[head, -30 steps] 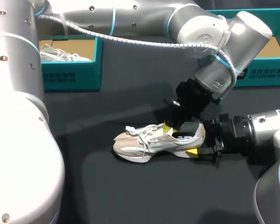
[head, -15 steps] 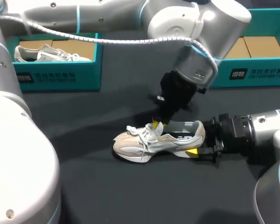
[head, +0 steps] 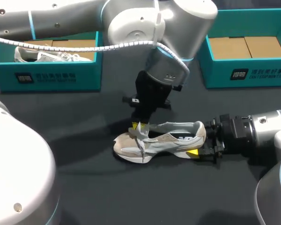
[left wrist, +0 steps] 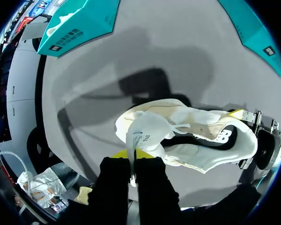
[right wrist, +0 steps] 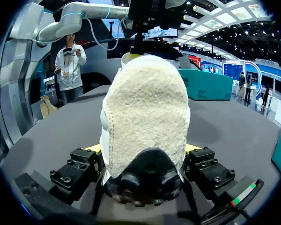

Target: Take the shoe out of the shoebox, open the shoe tongue, remove and reinsert the insole, then place the shoe into the shoebox

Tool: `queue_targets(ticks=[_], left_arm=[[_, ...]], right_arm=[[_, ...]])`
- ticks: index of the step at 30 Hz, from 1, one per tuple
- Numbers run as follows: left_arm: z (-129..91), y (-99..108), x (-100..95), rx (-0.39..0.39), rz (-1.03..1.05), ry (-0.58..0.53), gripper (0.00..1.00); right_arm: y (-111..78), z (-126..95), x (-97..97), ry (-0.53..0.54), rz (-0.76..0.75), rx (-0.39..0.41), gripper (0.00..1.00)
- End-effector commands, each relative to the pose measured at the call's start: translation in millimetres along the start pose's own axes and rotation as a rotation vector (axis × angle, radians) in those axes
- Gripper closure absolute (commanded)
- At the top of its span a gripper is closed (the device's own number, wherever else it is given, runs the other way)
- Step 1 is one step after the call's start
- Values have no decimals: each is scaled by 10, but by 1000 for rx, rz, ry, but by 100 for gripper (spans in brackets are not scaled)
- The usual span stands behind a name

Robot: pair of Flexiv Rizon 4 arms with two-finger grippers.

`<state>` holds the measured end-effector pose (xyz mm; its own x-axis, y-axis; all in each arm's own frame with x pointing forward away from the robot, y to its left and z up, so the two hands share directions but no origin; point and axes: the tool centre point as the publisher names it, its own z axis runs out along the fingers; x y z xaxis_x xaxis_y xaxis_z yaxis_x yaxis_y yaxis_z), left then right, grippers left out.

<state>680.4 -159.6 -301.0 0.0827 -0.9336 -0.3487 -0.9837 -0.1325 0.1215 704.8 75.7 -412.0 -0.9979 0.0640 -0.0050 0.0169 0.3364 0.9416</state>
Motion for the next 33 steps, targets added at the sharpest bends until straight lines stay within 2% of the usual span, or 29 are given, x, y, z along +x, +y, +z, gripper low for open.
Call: queue_targets(ticks=[1, 7, 12, 15, 17, 19, 20, 22, 23, 24, 29, 33], left_arm=[[146, 19, -91, 12, -8, 191, 100], [388, -2, -65, 18, -32, 171, 100], [509, -10, -82, 15, -44, 151, 100], [562, -23, -115, 17, -54, 138, 89], [579, -28, -163, 17, -55, 136, 75], [586, -35, -222, 18, -57, 134, 57], [588, -40, -252, 19, -59, 132, 52], [594, -48, -312, 21, -61, 128, 29], [598, -52, -340, 23, -60, 122, 25], [607, -56, -363, 29, -61, 114, 15], [675, -88, -443, 42, -55, 87, 2], [519, -80, -529, 49, -17, 132, 1]], right_arm=[[-6, -14, 4, -1, 1, 4, 100], [-6, -14, 4, -1, 1, 4, 100], [-6, -14, 4, -1, 1, 4, 100], [-6, -14, 4, -1, 1, 4, 100], [-6, -14, 4, -1, 1, 4, 100], [-6, -14, 4, -1, 1, 4, 100], [-6, -14, 4, -1, 1, 4, 100], [-6, -14, 4, -1, 1, 4, 100], [-6, -14, 4, -1, 1, 4, 100], [-6, -14, 4, -1, 1, 4, 100], [-6, -14, 4, -1, 1, 4, 100], [-6, -14, 4, -1, 1, 4, 100]])
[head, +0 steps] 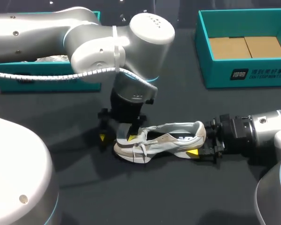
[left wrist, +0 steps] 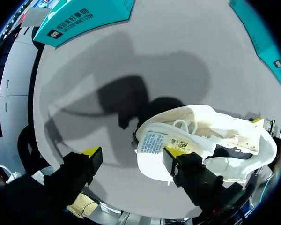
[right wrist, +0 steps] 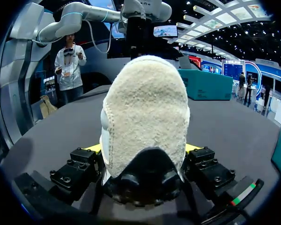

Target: Take the shoe out of the shoebox, open the shoe tongue, remove and reinsert the insole, then place the shoe into the shoebox

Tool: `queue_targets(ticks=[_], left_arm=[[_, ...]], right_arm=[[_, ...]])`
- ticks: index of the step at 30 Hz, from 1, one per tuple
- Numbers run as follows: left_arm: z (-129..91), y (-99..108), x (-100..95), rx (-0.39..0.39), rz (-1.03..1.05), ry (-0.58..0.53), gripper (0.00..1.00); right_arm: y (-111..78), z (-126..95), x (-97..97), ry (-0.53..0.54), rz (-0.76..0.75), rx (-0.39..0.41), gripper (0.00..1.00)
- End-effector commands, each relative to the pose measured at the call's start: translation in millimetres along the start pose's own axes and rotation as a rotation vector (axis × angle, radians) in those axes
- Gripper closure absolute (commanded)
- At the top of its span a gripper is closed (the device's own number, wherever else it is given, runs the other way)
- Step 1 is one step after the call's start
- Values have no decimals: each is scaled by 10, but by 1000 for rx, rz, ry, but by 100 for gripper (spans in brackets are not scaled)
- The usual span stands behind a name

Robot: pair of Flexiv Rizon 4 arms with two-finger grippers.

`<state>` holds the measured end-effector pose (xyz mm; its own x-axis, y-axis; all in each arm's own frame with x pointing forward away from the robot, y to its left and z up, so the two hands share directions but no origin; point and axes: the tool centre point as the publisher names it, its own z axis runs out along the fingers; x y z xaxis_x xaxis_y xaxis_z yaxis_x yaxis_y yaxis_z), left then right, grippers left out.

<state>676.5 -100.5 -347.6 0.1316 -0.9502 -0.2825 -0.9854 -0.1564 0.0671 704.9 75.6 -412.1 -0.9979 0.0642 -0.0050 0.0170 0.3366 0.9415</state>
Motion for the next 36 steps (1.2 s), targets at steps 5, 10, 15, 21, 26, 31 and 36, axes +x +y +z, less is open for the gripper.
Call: queue_targets(ticks=[5, 10, 15, 21, 26, 31, 36], left_arm=[[-464, 29, -154, 45, 102, 149, 2], [-843, 41, -94, 66, 243, 240, 4], [-1144, 43, 28, 110, 378, 320, 7], [-1385, 19, 237, 138, 593, 385, 15], [-1557, 65, 330, 167, 836, 411, 31], [-1754, 106, 420, 166, 1128, 396, 58], [-1846, 149, 541, 256, 1452, 293, 100]], right_arm=[[-5, -13, 4, -1, 1, 4, 100], [-5, -13, 4, -1, 1, 4, 100], [-5, -13, 4, -1, 1, 4, 100], [-5, -13, 4, -1, 1, 4, 100], [-5, -13, 4, -1, 1, 4, 100], [-5, -13, 4, -1, 1, 4, 100], [-5, -13, 4, -1, 1, 4, 100]])
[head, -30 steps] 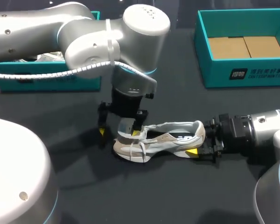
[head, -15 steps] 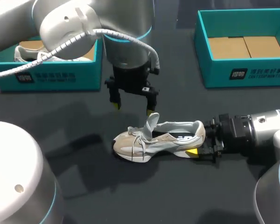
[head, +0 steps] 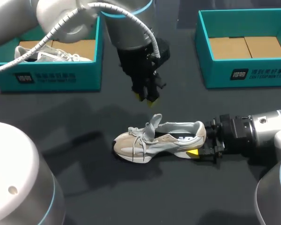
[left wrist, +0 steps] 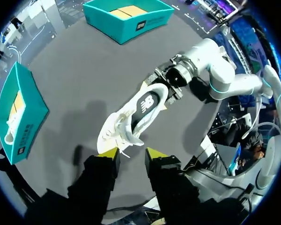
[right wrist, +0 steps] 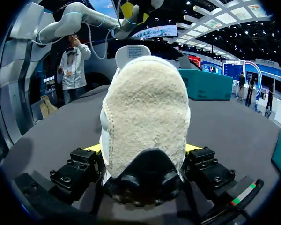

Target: Take the shoe out of the shoebox, open the shoe tongue, remove and reinsert the insole, then place the shoe into the shoebox

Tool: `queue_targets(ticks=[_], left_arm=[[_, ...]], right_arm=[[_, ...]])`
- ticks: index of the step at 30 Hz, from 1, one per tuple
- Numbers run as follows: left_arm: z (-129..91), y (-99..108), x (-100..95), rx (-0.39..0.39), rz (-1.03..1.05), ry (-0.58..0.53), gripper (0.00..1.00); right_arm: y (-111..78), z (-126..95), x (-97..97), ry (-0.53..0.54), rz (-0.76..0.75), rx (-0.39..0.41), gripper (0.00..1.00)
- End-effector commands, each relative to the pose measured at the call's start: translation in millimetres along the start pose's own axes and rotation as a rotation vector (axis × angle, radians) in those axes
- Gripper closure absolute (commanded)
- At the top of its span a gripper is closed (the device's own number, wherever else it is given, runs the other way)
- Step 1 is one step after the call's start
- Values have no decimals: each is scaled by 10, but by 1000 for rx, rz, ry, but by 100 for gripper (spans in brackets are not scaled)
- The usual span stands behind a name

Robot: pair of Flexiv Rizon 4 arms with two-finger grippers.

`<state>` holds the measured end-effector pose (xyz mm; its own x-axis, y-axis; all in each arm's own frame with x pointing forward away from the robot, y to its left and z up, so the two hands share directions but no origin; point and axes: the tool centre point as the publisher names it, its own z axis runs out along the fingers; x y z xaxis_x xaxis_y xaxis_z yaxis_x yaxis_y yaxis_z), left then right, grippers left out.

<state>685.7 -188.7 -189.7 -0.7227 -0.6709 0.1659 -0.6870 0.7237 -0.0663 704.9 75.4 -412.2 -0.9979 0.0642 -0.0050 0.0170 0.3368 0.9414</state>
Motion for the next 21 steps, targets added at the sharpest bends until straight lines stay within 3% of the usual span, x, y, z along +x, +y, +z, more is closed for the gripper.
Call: queue_targets(ticks=[1, 11, 13, 16, 21], left_arm=[[-22, -184, 117, -82, 531, -60, 100], [-22, -184, 117, -82, 531, -60, 100], [65, -240, 139, -62, 577, -99, 100], [180, -318, 170, -39, 671, -58, 100], [410, -399, 257, -30, 744, -82, 100]], right_arm=[[-4, -11, 4, -1, 1, 4, 100], [-4, -11, 4, -1, 1, 4, 100], [-4, -11, 4, -1, 1, 4, 100], [-4, -11, 4, -1, 1, 4, 100], [-4, -11, 4, -1, 1, 4, 100]])
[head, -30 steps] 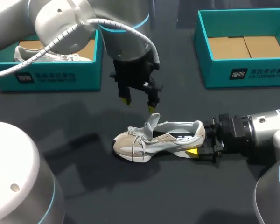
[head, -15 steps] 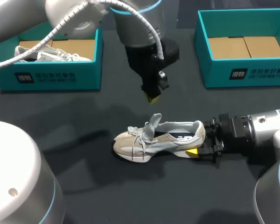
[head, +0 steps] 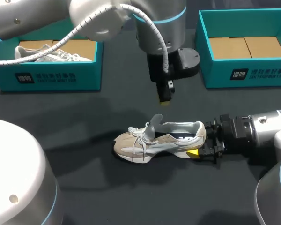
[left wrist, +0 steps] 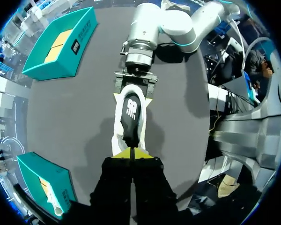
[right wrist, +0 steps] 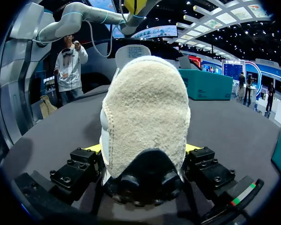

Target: Take the shoe out of the shoebox, open the shoe tongue, remove and reinsert the insole, then place the shoe into the shoebox

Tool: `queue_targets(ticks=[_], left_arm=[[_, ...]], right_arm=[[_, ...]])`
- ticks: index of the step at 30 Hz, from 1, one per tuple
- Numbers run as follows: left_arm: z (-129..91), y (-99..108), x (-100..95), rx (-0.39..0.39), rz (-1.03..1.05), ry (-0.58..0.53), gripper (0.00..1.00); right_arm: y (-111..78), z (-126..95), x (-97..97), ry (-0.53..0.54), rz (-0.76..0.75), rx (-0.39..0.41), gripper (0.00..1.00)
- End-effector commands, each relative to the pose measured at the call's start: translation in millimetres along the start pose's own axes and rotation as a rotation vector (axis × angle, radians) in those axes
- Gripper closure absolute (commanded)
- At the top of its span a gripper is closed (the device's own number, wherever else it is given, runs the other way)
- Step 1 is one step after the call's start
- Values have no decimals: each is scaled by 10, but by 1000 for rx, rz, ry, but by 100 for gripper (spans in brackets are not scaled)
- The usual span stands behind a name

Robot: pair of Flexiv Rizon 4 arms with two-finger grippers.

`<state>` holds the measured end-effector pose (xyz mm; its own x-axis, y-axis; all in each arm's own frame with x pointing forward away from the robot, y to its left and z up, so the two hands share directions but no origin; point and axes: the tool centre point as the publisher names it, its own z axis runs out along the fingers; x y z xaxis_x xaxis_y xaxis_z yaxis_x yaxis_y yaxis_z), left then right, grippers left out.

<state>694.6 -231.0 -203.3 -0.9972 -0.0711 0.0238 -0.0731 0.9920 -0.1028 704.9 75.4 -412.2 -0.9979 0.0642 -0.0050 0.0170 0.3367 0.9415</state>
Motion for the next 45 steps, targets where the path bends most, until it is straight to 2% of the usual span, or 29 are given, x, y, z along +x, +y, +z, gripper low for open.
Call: queue_targets(ticks=[1, 4, 15, 20, 25, 39, 45], left_arm=[[249, -100, 45, 5, 66, -2, 100], [392, -175, 56, 46, 153, -11, 100], [392, -175, 56, 46, 153, -11, 100], [686, -246, 55, 25, 156, 8, 100], [907, -245, 59, 40, 157, 28, 100], [907, -245, 59, 40, 157, 28, 100], [1159, -272, 28, 55, 162, 58, 100]], right_arm=[[-4, -12, 4, -1, 1, 4, 100], [-4, -12, 4, -1, 1, 4, 100], [-4, -12, 4, -1, 1, 4, 100], [-4, -12, 4, -1, 1, 4, 100], [-4, -12, 4, -1, 1, 4, 100], [-4, -12, 4, -1, 1, 4, 100], [-4, -12, 4, -1, 1, 4, 100]])
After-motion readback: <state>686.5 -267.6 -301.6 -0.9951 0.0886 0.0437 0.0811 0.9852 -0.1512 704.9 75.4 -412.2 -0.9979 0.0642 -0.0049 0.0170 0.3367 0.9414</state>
